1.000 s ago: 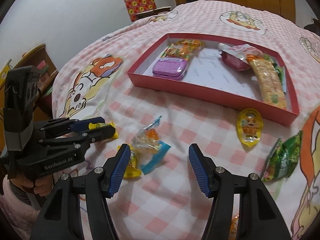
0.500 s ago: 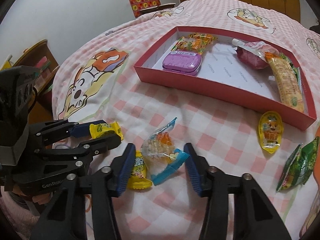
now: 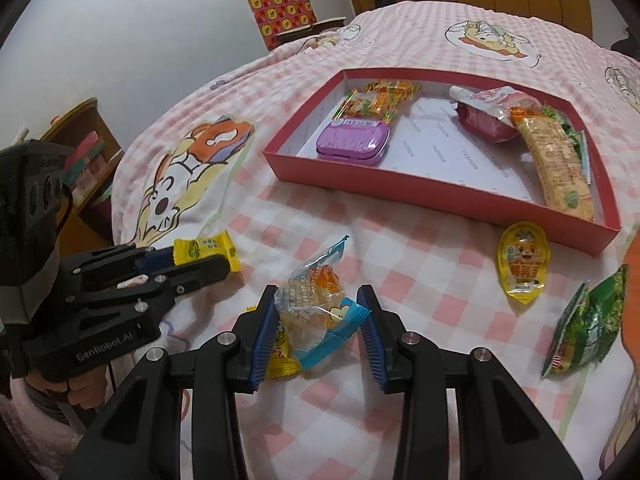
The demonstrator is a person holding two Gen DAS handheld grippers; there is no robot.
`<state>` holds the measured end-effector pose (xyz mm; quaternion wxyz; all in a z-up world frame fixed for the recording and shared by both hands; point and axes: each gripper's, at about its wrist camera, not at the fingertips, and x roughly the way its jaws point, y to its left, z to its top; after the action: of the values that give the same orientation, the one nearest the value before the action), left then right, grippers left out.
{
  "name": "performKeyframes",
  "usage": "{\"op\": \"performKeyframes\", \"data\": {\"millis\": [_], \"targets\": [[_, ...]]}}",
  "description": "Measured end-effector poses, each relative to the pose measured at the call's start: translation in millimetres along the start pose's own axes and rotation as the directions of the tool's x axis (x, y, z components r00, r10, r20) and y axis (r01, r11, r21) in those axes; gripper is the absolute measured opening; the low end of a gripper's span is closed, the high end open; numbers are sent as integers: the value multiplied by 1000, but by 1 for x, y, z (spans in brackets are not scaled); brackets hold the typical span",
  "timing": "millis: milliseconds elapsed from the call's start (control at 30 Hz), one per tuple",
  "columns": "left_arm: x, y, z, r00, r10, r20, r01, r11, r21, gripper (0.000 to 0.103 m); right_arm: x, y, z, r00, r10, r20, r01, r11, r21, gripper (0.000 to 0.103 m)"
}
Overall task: Organize snacks
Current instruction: 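Close the left tool on the yellow candy pack while the right tool grasps the clear candy bag, then carry the yellow pack in the left tool over the box while the right tool carries the candy bag there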
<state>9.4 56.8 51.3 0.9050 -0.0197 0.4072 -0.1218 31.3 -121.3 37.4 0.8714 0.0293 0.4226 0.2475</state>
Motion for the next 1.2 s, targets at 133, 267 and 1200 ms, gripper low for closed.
{"op": "performKeyframes", "data": {"millis": [133,267,1200], "targets": [[-1,0,8,1000,12,12,-12,1000,-6,24,-4,-2,2,1000,-3,12,3,1000,4,40],[-1,0,20,1000,9,23,-8,1000,-20,24,-10,-4,7,1000,-10,28,10,1000,0,40],[53,-60,102,992,-111,52,109,993,53,24,-27,-65,68,982,-140,128,130,988,80,40]]}}
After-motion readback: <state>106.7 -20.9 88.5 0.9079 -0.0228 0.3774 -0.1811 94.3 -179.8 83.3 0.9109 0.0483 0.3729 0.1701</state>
